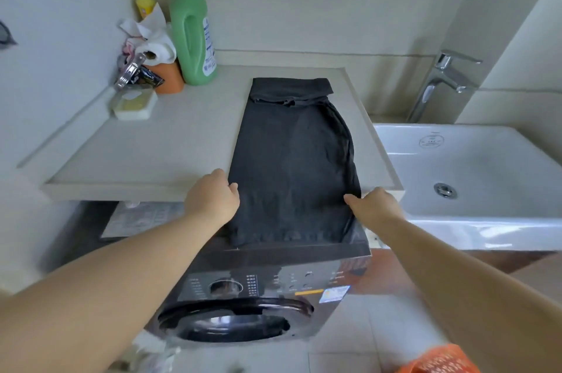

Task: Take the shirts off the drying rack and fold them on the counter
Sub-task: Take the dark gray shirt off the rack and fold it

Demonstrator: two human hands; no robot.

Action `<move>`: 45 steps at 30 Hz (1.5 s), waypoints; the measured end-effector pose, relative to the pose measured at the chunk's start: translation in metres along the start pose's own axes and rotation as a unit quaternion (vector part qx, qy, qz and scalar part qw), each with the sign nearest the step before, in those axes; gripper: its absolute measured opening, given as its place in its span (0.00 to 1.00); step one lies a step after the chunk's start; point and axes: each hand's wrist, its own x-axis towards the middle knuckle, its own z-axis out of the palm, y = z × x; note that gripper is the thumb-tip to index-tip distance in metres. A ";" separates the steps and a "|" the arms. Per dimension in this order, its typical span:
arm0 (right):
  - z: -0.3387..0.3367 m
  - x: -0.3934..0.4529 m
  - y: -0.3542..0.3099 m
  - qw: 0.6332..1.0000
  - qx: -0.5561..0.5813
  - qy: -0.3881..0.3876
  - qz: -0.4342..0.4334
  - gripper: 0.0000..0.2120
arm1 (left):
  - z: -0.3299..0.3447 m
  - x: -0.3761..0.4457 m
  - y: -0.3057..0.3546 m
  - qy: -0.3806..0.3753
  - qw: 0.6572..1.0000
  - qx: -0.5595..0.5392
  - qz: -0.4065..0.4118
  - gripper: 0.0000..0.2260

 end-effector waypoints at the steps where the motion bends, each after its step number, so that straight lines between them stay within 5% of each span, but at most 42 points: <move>1: 0.005 -0.004 0.005 0.999 0.021 -0.026 0.010 0.17 | 0.002 -0.006 -0.004 -0.017 1.000 0.015 -0.014 0.13; 3: 0.017 -0.004 0.013 0.988 0.133 -0.077 0.031 0.18 | 0.006 -0.012 -0.011 -0.074 0.996 0.009 -0.053 0.19; 5: 0.025 -0.003 0.016 0.959 0.256 -0.102 0.062 0.21 | 0.012 -0.016 -0.014 -0.140 0.976 -0.124 -0.113 0.19; 7: 0.030 -0.001 0.017 0.949 0.289 -0.109 0.067 0.21 | 0.019 -0.014 -0.017 -0.193 0.917 -0.309 -0.162 0.14; 10: 0.031 -0.002 0.022 0.945 0.305 -0.100 0.060 0.16 | 0.024 -0.012 -0.025 -0.242 0.865 -0.411 -0.157 0.14; 18: -0.011 -0.038 0.024 0.919 0.375 -0.117 0.015 0.21 | -0.021 -0.049 -0.009 -0.185 0.861 -0.451 -0.143 0.02; 20: -0.030 -0.046 0.016 0.911 0.392 -0.128 0.000 0.21 | -0.042 -0.050 -0.002 -0.150 0.855 -0.474 -0.145 0.05; 22: -0.049 -0.047 0.005 0.897 0.422 -0.134 -0.013 0.11 | -0.062 -0.044 0.004 -0.145 0.837 -0.507 -0.146 0.06; 26: -0.076 -0.035 -0.022 0.847 0.507 -0.159 -0.020 0.20 | -0.089 -0.020 0.017 -0.151 0.805 -0.556 -0.145 0.11; 28: -0.079 -0.021 -0.036 0.867 0.475 -0.145 -0.037 0.23 | -0.091 -0.002 0.021 -0.145 0.822 -0.538 -0.121 0.13; 32: -0.080 0.012 -0.060 0.931 0.351 -0.071 -0.070 0.13 | -0.082 0.046 0.027 -0.095 0.876 -0.465 -0.083 0.04; 39: -0.067 0.075 -0.113 0.926 0.356 -0.017 -0.125 0.08 | -0.045 0.138 0.044 -0.043 0.912 -0.406 -0.047 0.09; 42: -0.052 0.097 -0.122 0.966 0.192 0.083 -0.150 0.12 | -0.027 0.160 0.051 -0.025 0.941 -0.335 -0.035 0.09; 45: -0.037 0.123 -0.122 0.986 0.068 0.094 -0.120 0.12 | -0.001 0.172 0.054 -0.024 0.967 -0.251 -0.018 0.10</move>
